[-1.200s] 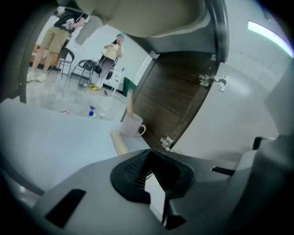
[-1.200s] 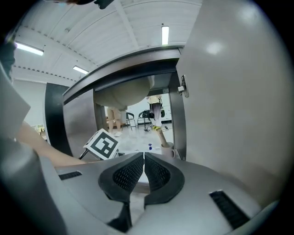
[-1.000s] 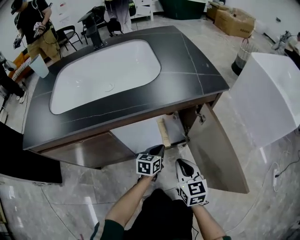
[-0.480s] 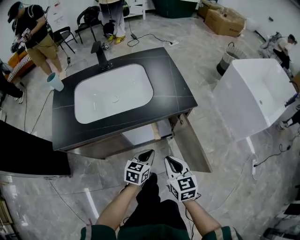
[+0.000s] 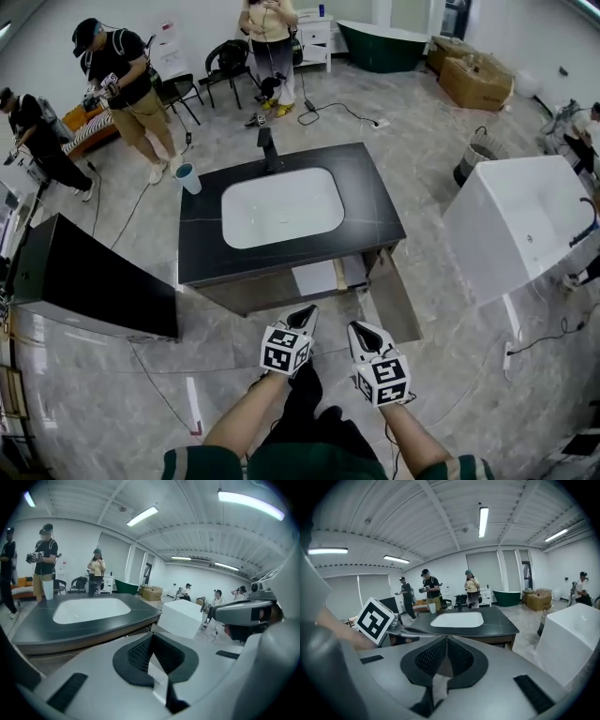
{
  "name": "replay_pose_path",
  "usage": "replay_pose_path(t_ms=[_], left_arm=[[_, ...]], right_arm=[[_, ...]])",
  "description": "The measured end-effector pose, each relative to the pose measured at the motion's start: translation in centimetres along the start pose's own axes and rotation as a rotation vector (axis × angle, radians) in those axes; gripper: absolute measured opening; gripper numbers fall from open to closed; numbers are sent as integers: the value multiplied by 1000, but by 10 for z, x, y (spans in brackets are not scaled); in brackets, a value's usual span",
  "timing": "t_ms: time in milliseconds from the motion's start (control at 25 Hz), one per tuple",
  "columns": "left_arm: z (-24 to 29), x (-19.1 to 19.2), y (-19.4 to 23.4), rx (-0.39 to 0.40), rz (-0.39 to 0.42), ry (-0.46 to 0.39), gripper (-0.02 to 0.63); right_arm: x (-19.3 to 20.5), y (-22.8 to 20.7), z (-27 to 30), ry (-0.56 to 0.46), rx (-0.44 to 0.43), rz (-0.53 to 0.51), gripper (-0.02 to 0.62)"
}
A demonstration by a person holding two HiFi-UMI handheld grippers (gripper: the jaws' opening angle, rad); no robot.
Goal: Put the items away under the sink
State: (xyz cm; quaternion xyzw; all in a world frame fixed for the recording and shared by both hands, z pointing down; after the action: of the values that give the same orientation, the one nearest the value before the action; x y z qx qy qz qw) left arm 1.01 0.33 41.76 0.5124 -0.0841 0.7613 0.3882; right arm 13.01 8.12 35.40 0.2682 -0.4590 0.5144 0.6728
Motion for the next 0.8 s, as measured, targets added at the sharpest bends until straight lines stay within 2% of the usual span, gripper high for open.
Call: replay_pose_path(t_ms=[240, 400, 800], left_arm=[[-64, -38, 39, -100, 15, -58, 11], [-93, -53, 82, -138, -14, -105, 11], [-101, -95, 241, -227, -18, -130, 12]], right_arm=[[-34, 51, 7, -25, -69, -26, 43], [-61, 84, 39, -44, -116, -52, 43], [-134, 129, 167, -41, -169, -130, 43]])
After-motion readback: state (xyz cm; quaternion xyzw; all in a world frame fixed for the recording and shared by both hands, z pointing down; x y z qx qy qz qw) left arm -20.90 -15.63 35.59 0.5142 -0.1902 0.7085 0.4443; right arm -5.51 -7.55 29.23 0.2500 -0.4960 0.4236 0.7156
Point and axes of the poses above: the fingertips, and each gripper's own axes: z forward along the fingers, y to its left, x out of its underside, the point moved 5 cm from there along -z, backward along the fingers, and after that the axes turned 2 degrees about -z, right-handed, at the moved point
